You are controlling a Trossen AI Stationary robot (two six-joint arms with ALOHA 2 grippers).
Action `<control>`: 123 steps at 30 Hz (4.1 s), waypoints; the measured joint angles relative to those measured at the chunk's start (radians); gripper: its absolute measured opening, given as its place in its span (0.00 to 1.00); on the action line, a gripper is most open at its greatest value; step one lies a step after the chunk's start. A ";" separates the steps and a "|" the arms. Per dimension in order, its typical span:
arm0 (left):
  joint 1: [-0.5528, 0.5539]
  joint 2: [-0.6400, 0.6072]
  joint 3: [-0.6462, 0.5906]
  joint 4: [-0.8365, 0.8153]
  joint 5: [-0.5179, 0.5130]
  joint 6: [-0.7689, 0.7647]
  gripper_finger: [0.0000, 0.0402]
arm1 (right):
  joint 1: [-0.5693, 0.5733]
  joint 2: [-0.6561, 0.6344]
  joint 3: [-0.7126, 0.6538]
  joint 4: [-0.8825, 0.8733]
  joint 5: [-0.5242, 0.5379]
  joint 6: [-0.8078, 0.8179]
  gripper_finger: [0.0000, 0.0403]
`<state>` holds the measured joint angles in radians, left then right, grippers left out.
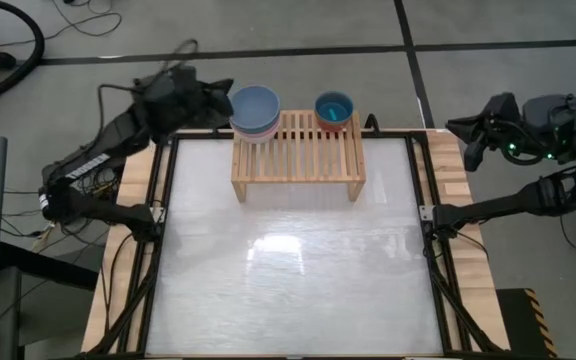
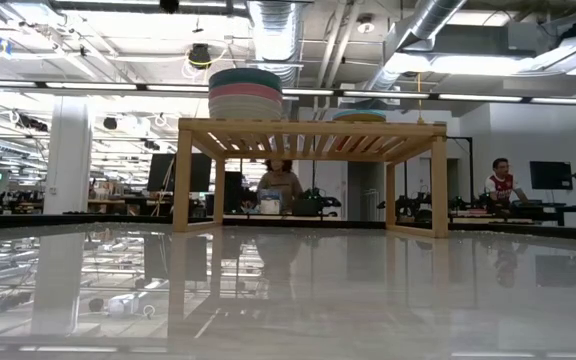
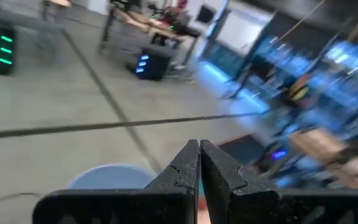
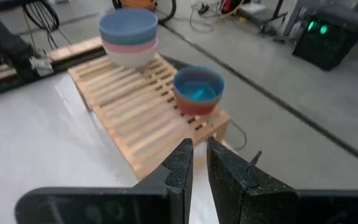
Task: Place and stack bowls onto a shelf
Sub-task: Return to Home Position
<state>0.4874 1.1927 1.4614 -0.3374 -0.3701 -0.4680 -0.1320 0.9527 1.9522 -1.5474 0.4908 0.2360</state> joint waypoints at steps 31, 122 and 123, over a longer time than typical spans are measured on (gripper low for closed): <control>-0.203 -0.490 -0.751 0.529 0.355 0.105 0.00 | 0.002 -0.848 -0.827 0.729 -0.332 -0.027 0.19; -0.527 -1.016 -1.442 0.331 0.333 0.245 0.00 | 0.106 -0.912 -1.947 1.578 -0.490 -0.079 0.19; -0.527 -1.016 -1.442 0.331 0.333 0.243 0.00 | 0.106 -0.912 -1.947 1.578 -0.490 -0.079 0.19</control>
<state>-0.0391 0.1768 0.0196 -0.0064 -0.0372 -0.2253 -0.0261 0.0402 0.0055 0.0307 0.0004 0.1574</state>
